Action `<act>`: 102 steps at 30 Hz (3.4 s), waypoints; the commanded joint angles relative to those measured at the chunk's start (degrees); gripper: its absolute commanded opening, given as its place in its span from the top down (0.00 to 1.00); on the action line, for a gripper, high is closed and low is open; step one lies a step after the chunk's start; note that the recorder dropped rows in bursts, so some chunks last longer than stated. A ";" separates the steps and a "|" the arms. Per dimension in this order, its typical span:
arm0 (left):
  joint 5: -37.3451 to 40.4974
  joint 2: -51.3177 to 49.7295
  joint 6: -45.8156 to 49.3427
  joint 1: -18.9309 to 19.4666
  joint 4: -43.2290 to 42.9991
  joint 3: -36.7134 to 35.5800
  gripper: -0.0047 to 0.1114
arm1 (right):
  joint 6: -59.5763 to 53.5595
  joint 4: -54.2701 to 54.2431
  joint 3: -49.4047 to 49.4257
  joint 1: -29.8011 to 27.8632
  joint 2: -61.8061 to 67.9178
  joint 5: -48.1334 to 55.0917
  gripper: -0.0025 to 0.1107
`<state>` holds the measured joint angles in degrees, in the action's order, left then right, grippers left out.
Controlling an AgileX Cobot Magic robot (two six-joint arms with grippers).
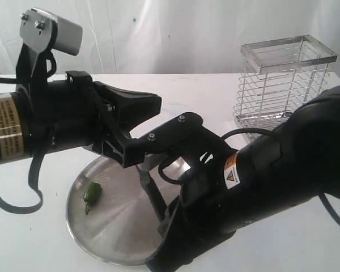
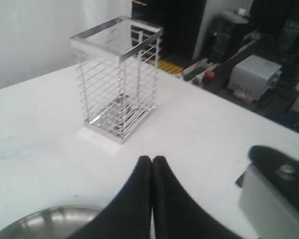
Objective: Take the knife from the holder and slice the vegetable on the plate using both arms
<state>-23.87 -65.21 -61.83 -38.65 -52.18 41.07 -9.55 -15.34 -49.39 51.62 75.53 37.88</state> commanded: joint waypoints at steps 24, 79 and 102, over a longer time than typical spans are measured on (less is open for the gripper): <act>13.41 -0.64 1.83 -0.39 -4.86 -0.32 0.96 | 2.86 12.22 -0.23 -0.38 -3.97 4.35 0.98; 18.25 9.21 -1.80 -0.39 -4.43 -4.48 0.78 | 0.67 15.34 -6.18 -0.38 23.92 -6.08 0.98; 17.86 9.21 -2.87 -0.39 -4.43 -4.48 0.78 | -0.38 15.34 -8.82 -0.38 24.05 -1.72 0.94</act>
<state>-5.49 -56.79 -63.99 -38.65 -56.47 37.01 -9.13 0.00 -57.73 51.36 99.70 35.71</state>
